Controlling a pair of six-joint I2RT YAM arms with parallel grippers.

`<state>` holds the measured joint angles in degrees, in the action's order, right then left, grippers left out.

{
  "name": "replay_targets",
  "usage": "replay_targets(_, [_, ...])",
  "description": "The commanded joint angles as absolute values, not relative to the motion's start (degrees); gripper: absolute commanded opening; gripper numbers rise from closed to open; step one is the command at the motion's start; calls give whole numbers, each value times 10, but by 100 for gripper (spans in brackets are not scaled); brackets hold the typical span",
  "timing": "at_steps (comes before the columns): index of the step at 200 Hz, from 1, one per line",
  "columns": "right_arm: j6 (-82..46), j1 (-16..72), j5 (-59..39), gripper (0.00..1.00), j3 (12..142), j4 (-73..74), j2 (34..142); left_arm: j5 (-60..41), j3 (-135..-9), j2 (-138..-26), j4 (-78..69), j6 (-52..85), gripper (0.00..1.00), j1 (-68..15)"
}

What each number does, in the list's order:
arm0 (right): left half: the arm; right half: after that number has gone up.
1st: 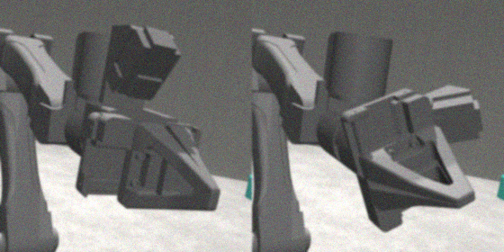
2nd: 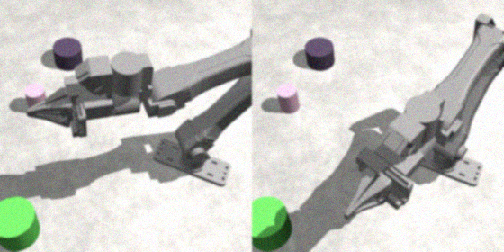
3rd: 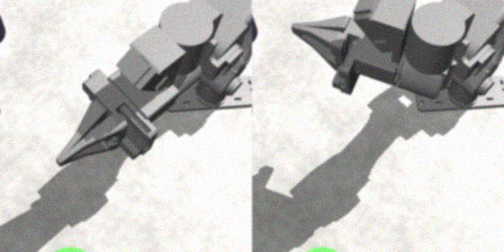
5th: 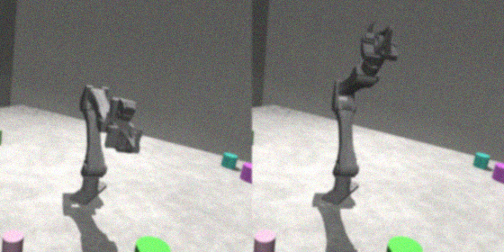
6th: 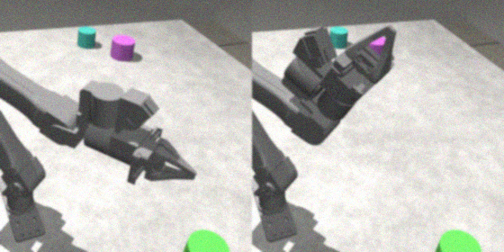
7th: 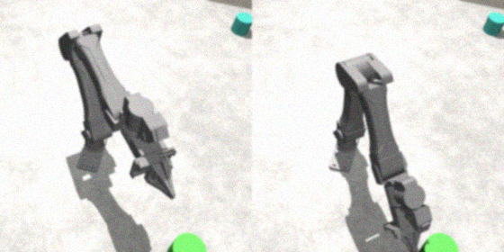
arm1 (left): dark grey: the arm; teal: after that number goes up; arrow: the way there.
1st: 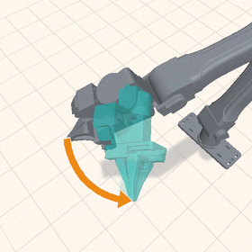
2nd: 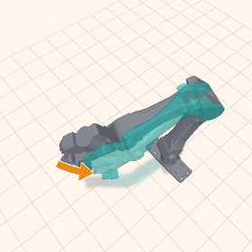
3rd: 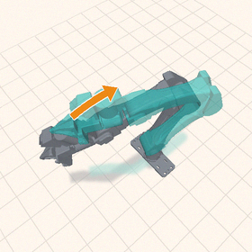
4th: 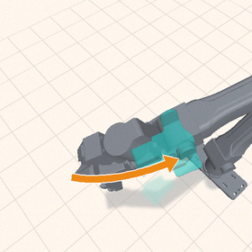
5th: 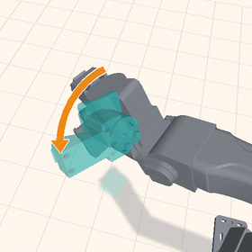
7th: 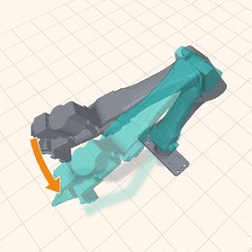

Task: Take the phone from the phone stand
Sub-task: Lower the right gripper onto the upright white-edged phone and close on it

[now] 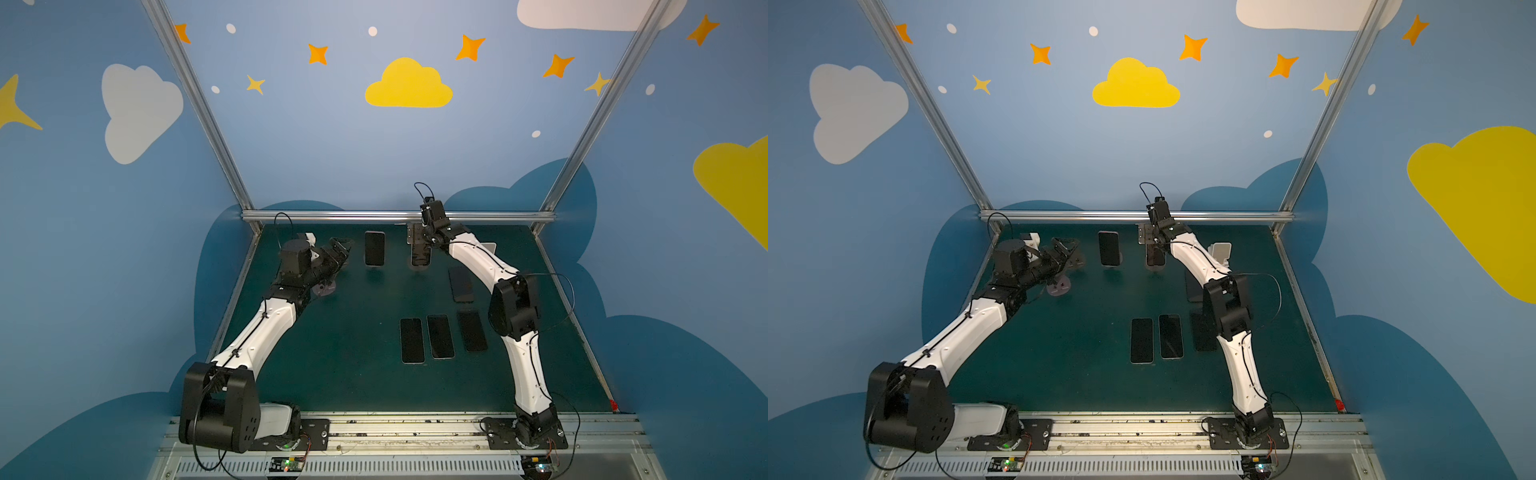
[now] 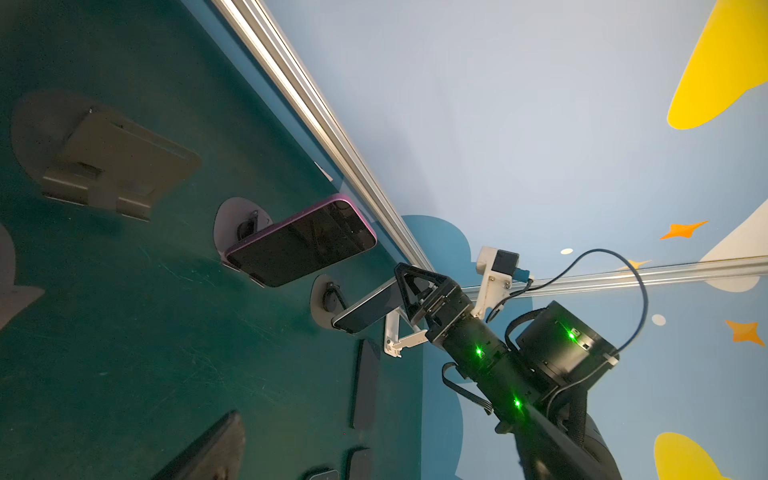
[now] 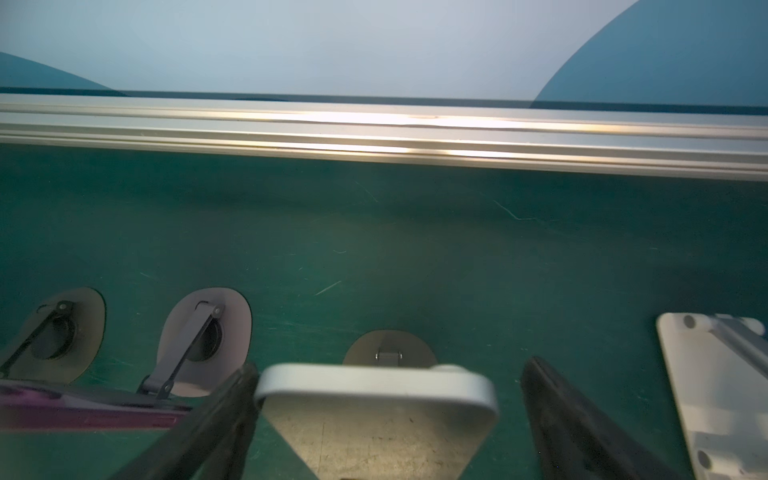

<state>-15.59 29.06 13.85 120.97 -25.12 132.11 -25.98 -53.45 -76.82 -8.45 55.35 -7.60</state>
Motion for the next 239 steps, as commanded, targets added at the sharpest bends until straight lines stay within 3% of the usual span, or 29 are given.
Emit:
replay_targets(1, [-165, 288, 116, 98, 1226, -258, 1336, -269, -547, -754, -108, 555, 100, -73])
replay_targets(175, [-180, 289, 115, 97, 1235, -251, 1346, -265, -545, -751, -108, 550, 100, -71])
replay_targets(239, [-180, 296, 173, 84, 1235, -248, 1346, -267, -542, -744, -115, 553, 100, -71])
